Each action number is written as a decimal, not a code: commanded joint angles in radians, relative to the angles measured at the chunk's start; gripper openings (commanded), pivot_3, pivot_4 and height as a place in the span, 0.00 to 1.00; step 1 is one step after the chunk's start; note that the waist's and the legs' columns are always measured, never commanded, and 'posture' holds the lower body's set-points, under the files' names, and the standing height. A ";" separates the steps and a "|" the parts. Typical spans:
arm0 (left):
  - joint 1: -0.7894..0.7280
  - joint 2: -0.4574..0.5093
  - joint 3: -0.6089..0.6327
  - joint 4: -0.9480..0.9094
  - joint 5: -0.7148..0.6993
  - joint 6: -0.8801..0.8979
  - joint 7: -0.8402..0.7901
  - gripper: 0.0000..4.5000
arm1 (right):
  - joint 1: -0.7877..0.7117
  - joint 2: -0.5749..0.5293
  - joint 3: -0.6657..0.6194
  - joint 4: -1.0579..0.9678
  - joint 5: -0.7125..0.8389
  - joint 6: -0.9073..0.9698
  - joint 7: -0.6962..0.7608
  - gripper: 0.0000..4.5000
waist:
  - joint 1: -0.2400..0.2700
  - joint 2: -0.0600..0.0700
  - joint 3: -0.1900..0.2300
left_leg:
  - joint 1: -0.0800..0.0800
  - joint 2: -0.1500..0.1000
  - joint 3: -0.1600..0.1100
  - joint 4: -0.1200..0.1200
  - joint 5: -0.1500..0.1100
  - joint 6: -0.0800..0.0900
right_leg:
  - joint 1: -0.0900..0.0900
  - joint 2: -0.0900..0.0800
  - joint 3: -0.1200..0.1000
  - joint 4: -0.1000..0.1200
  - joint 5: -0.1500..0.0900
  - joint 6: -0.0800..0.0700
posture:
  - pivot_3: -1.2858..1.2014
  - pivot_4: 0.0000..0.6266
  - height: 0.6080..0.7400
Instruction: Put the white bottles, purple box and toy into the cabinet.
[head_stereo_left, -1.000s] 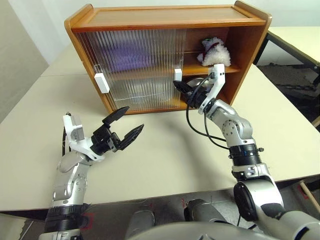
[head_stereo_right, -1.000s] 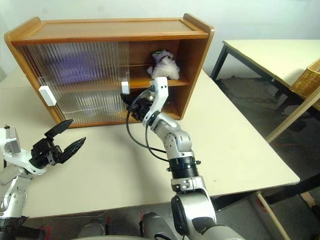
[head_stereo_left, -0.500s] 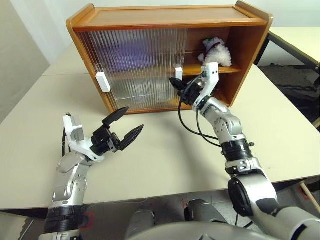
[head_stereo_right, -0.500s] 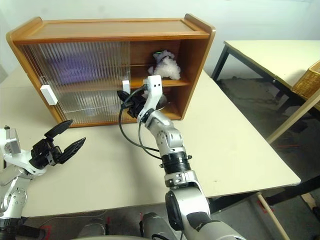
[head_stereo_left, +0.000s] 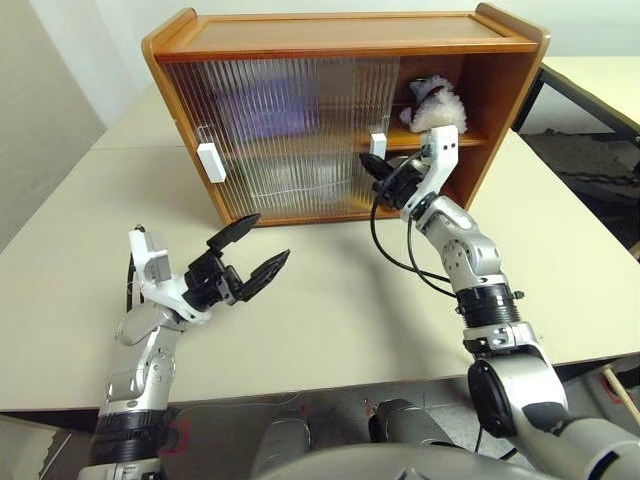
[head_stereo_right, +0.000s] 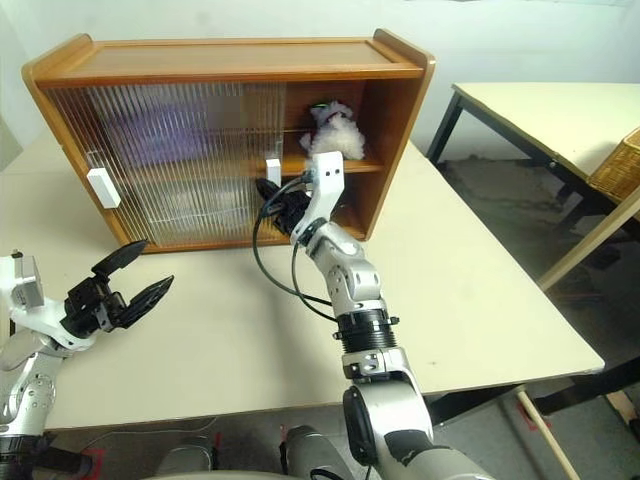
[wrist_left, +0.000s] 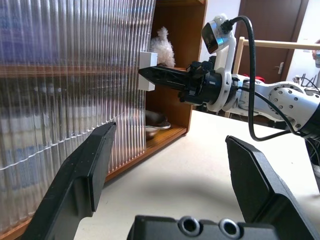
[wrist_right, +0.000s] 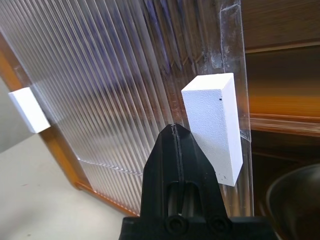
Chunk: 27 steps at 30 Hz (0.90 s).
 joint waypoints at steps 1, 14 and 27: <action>-0.009 -0.001 -0.013 0.003 0.009 0.005 -0.005 1.00 | 0.017 -0.037 -0.060 -0.031 -0.011 -0.019 -0.047 0.01 | 0.000 0.000 0.000 | 0.000 0.000 0.000 0.000 0.000 0.000 | 0.000 0.000 0.000 0.000 0.000 0.000 | 0.47 0.04 1.00; -0.010 -0.007 -0.016 0.010 0.010 0.002 -0.011 1.00 | 0.049 -0.111 -0.090 -0.045 -0.023 -0.041 -0.078 0.01 | -0.002 0.000 0.000 | -0.003 0.000 0.000 -0.003 0.000 0.000 | 0.002 0.000 0.001 -0.001 -0.001 0.001 | 0.47 0.03 1.00; -0.026 -0.004 -0.011 0.036 0.010 -0.002 -0.026 1.00 | 0.109 -0.209 -0.146 -0.047 -0.039 -0.095 -0.086 0.01 | -0.005 0.000 0.000 | -0.004 0.000 0.001 -0.002 0.000 0.000 | 0.002 0.000 0.001 -0.001 -0.001 0.002 | 0.46 0.03 1.00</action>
